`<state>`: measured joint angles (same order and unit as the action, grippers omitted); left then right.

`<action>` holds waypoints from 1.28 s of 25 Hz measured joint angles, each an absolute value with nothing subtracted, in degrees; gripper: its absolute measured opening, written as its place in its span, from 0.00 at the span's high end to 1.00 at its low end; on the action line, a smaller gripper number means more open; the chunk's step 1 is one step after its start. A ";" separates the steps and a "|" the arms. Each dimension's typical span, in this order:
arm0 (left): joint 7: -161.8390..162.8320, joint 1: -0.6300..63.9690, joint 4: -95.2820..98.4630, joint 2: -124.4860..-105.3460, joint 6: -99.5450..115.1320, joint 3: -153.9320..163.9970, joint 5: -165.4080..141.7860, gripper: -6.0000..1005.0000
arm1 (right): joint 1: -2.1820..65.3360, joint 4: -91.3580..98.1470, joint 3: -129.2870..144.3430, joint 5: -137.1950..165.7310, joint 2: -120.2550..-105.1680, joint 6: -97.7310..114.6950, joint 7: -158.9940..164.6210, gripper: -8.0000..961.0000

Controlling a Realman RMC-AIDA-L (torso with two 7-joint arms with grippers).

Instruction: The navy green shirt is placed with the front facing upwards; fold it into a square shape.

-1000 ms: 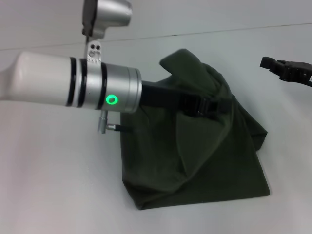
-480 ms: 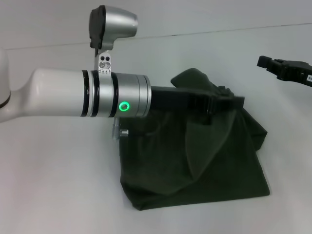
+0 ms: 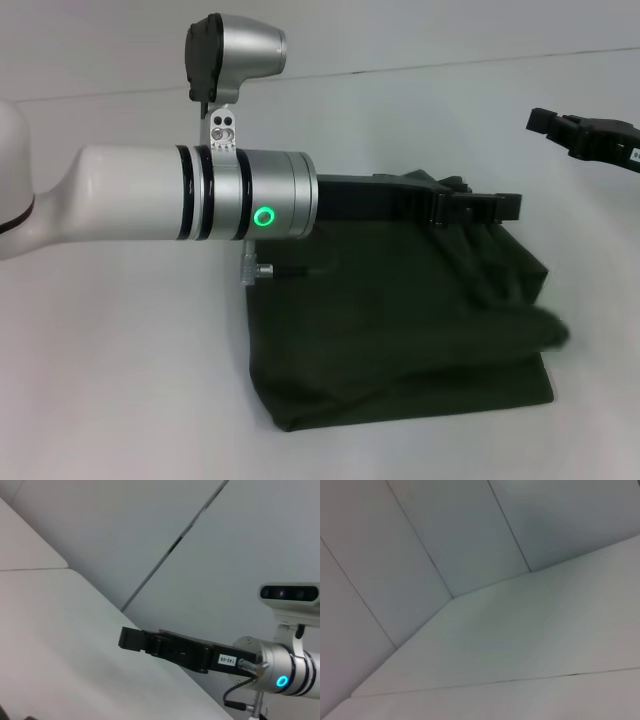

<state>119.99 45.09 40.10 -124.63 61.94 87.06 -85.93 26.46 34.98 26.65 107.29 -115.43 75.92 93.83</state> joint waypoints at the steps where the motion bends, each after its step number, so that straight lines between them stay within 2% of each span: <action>1: 119.99 45.09 40.10 -124.63 61.94 87.06 -85.93 0.41 | 26.46 34.98 26.65 107.25 -115.43 75.92 93.78 0.91; 8: 117.82 44.54 40.40 -124.60 63.38 86.41 -85.02 0.14 | 26.44 34.98 26.53 107.15 -115.39 76.04 93.19 0.90; 17: 109.88 38.73 40.46 -124.24 68.49 77.86 -85.80 0.11 | 26.31 34.96 26.64 107.13 -115.19 81.26 93.57 0.89; 25: 98.93 28.23 45.36 -123.97 81.27 65.98 -85.89 0.11 | 25.97 35.58 26.23 107.11 -115.15 85.62 94.98 0.88; 32: 89.64 24.04 45.06 -123.92 96.10 52.78 -90.08 0.11 | 26.48 42.29 27.66 109.60 -116.15 87.29 104.09 0.63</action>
